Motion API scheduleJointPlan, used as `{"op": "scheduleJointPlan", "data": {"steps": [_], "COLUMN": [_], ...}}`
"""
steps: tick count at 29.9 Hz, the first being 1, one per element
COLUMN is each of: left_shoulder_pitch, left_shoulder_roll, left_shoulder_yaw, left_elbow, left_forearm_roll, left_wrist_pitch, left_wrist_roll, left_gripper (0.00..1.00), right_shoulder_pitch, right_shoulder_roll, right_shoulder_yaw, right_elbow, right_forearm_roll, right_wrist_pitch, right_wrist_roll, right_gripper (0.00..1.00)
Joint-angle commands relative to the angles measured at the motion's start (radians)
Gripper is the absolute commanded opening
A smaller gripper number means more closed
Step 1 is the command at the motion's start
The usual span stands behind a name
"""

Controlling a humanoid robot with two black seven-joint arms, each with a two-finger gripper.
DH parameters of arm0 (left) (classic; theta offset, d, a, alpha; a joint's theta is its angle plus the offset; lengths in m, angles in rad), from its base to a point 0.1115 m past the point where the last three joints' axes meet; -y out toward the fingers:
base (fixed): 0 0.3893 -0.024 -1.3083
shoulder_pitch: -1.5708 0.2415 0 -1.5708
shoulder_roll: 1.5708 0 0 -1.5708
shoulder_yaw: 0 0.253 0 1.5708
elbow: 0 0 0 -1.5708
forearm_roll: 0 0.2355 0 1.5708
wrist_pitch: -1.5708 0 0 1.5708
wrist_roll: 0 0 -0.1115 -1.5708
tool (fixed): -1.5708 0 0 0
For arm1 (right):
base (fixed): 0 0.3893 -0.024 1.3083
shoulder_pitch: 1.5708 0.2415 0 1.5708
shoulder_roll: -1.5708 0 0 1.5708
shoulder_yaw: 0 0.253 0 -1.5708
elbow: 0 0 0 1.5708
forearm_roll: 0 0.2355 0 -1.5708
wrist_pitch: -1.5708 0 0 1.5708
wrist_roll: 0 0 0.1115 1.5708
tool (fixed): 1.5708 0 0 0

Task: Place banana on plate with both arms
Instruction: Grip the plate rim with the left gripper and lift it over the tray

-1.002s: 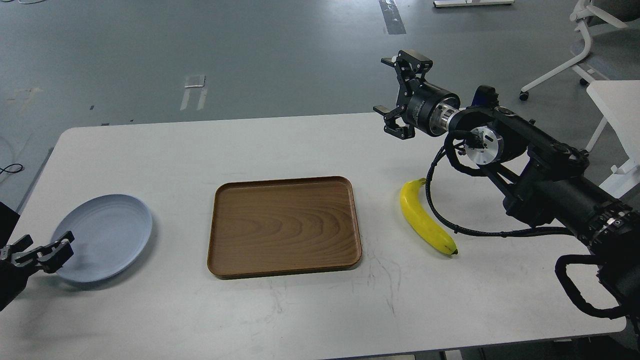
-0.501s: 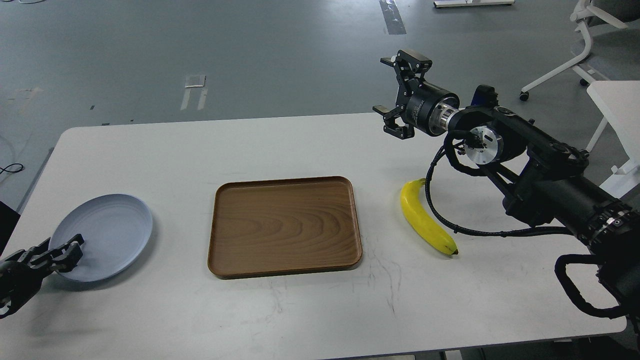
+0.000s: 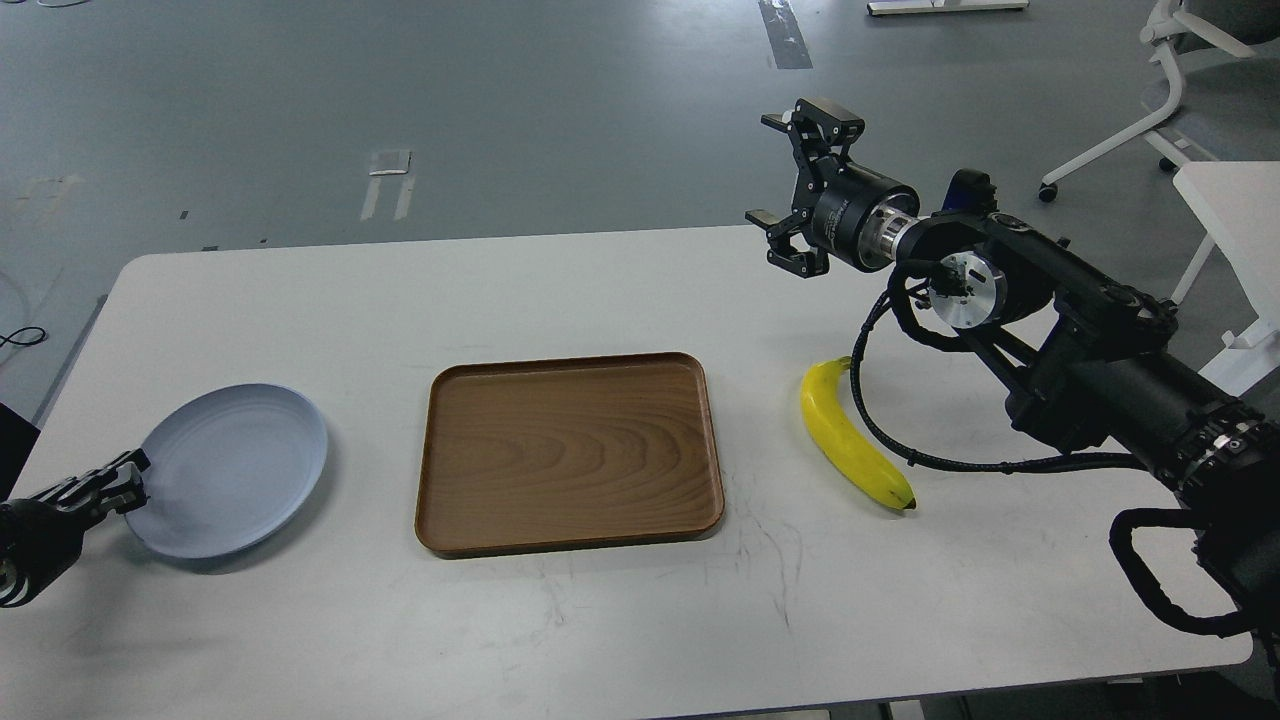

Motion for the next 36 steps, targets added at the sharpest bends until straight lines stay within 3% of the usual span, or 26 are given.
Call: {"op": "scheduleJointPlan", "data": {"steps": [1,7,14,18,24,36], "left_shoulder_pitch": [-0.001,-0.007,-0.109,-0.179,-0.228,-0.384], "left_shoulder_roll": [0.001,0.004,0.171,0.173,0.148,-0.07], "left_shoulder_yaw": [0.0,-0.003,0.0,0.0,0.001,0.012], "left_elbow": [0.0,-0.017,-0.351,-0.405,-0.428,-0.442], "left_forearm_roll": [0.0,-0.032,0.038,0.176,0.262,0.279], "left_wrist_pitch": [0.0,0.001,0.009,0.009,0.009,-0.049], "left_wrist_roll": [-0.004,-0.004,-0.004,-0.004,-0.004,-0.004], "left_gripper": [0.0,0.0,0.0,0.0,0.0,0.0], "right_shoulder_pitch": [0.015,0.022,0.03,0.054,0.127,0.216], "right_shoulder_roll": [0.0,0.002,0.003,0.005,0.011,0.032], "right_shoulder_yaw": [0.0,0.0,0.005,0.006,0.006,-0.003], "right_elbow": [-0.002,-0.003,-0.002,-0.002,-0.002,-0.005], "right_forearm_roll": [-0.001,-0.001,0.0,0.0,0.003,0.008], "right_wrist_pitch": [0.0,-0.001,-0.001,-0.001,-0.015,-0.015], "right_wrist_roll": [0.0,0.0,0.0,0.0,-0.002,-0.006], "right_gripper": [1.0,1.0,1.0,1.0,1.0,1.0]}}
